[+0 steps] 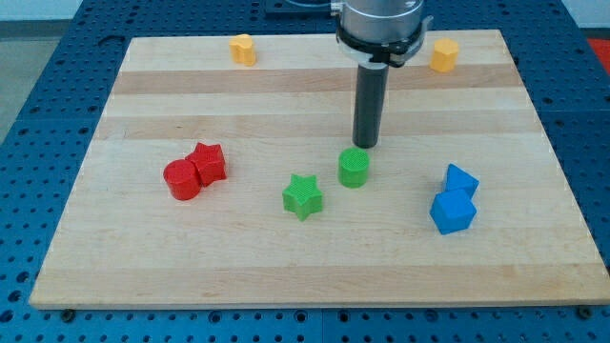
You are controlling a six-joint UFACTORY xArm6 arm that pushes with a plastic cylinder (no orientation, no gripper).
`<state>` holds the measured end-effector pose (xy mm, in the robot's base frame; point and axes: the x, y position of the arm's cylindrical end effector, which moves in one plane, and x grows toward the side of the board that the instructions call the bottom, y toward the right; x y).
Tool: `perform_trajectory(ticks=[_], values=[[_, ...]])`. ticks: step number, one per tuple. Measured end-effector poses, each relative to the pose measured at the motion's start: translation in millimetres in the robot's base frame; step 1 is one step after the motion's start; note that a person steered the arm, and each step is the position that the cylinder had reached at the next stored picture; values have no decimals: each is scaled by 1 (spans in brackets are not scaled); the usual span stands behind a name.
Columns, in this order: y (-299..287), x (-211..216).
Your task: Move green circle closer to the green star
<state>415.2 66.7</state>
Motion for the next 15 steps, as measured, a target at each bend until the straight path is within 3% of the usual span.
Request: perform_trajectory(ticks=[2, 7, 15], values=[[28, 9], [16, 48], [-16, 41]])
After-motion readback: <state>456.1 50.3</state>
